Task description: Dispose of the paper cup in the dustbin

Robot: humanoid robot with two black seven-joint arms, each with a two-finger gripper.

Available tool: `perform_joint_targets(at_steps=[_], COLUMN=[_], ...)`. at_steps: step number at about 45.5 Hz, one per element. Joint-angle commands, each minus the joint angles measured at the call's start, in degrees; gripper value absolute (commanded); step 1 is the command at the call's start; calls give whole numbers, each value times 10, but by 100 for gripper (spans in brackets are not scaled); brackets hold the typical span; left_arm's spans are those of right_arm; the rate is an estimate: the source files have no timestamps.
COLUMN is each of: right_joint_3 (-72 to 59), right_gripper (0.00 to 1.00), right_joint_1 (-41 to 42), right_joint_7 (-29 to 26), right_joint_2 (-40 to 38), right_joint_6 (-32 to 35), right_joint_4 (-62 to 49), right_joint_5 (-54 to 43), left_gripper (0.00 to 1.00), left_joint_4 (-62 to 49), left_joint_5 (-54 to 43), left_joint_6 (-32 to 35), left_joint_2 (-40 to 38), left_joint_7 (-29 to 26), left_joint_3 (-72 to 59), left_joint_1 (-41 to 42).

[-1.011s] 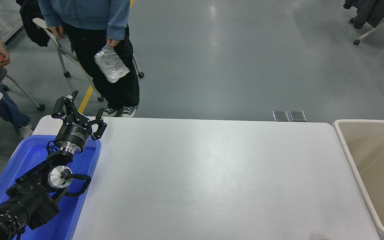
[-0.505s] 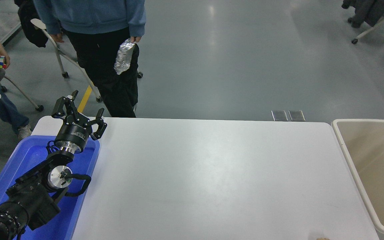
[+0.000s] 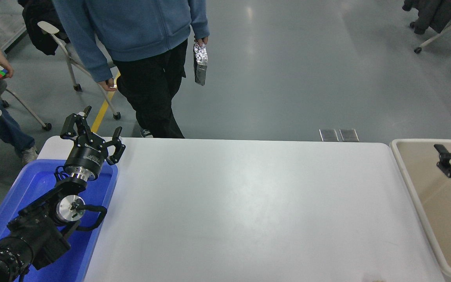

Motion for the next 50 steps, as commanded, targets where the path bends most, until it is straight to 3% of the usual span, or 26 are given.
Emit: perform_joint_targets(at_steps=[1,20,50], right_joint_3=[82,81,81], right_gripper=[100,100,100], right_joint_1=[-39,-47,-48], right_joint_7=[67,86,90], right_joint_2=[75,139,139], right_joint_6=[1,1,1], right_joint_4=[44,43,34], right_joint_5=[-17,-28,-29], left_gripper=[100,100,100], left_joint_4=[0,0,0], left_joint_5=[0,0,0], left_joint_6=[0,0,0], left_joint_2=[0,0,0], left_joint_7=[0,0,0], left_joint_3=[0,-1,0], left_joint_1=[0,0,0])
